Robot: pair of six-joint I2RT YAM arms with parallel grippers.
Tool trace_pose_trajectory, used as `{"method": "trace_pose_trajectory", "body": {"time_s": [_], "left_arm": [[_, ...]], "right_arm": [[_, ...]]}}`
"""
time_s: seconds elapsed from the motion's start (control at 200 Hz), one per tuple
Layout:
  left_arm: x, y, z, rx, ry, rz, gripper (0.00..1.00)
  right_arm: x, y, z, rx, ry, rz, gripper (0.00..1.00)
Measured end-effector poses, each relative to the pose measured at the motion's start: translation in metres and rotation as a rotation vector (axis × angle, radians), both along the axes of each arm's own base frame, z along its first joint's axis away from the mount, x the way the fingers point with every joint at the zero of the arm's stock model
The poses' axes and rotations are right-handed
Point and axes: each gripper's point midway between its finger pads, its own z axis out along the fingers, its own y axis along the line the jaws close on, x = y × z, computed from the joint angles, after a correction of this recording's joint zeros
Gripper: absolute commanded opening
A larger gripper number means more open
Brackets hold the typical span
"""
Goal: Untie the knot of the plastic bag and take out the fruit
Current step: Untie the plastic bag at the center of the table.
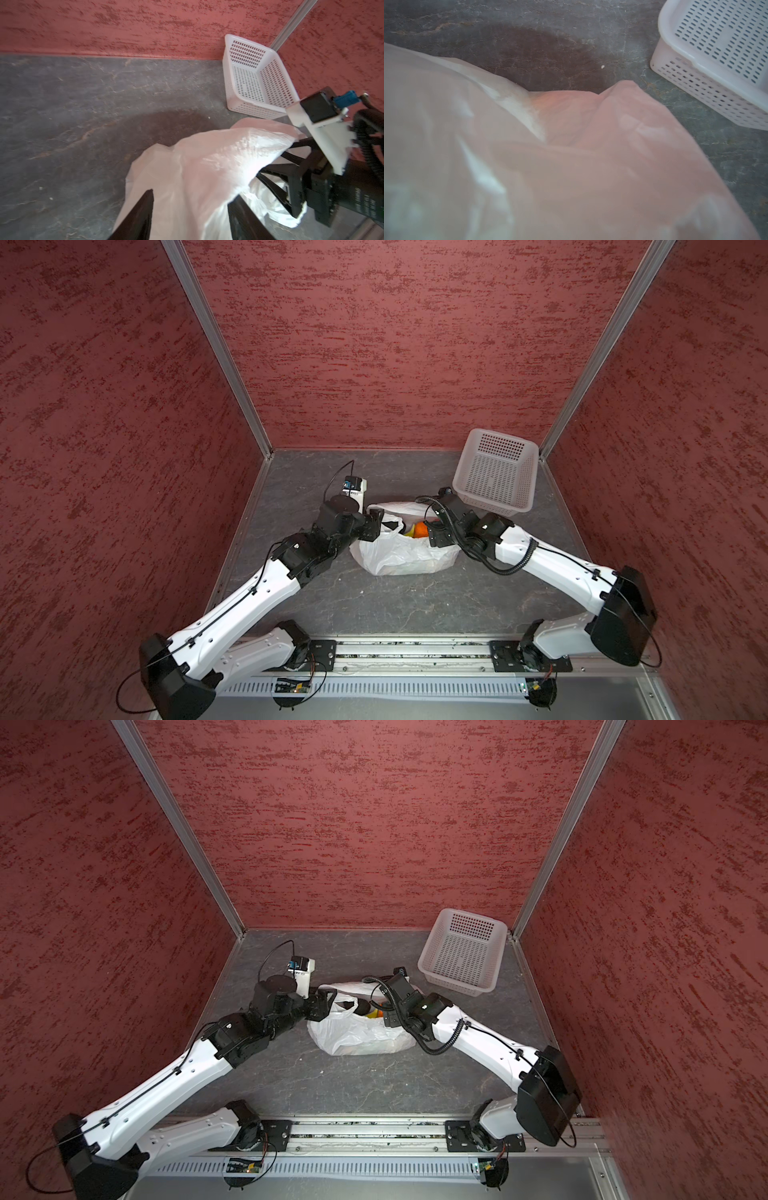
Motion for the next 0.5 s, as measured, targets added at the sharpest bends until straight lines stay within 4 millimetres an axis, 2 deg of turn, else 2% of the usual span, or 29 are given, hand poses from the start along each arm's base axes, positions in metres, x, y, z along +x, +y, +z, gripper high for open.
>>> {"method": "trace_pose_trajectory", "body": {"time_s": [0.115,0.286,0.376,0.446,0.501], "left_arm": [[-0.004,-0.008,-0.007,-0.030,0.040,-0.030,0.70],[0.007,-0.008,-0.032,0.021,0.107,0.025,0.67],[0.015,-0.002,-0.045,0.063,0.130,0.073,0.53],[0.025,0.002,-0.051,0.095,0.137,0.110,0.35],[0.034,0.005,-0.053,0.105,0.142,0.147,0.25]], "right_arm": [[0.000,0.005,0.004,0.030,-0.005,0.014,0.83],[0.001,0.011,0.005,0.058,-0.010,0.026,0.83],[0.001,0.014,0.001,0.071,-0.008,0.034,0.83],[-0.001,0.015,-0.005,0.075,0.001,0.040,0.83],[-0.003,0.014,-0.009,0.075,0.008,0.043,0.83]]}}
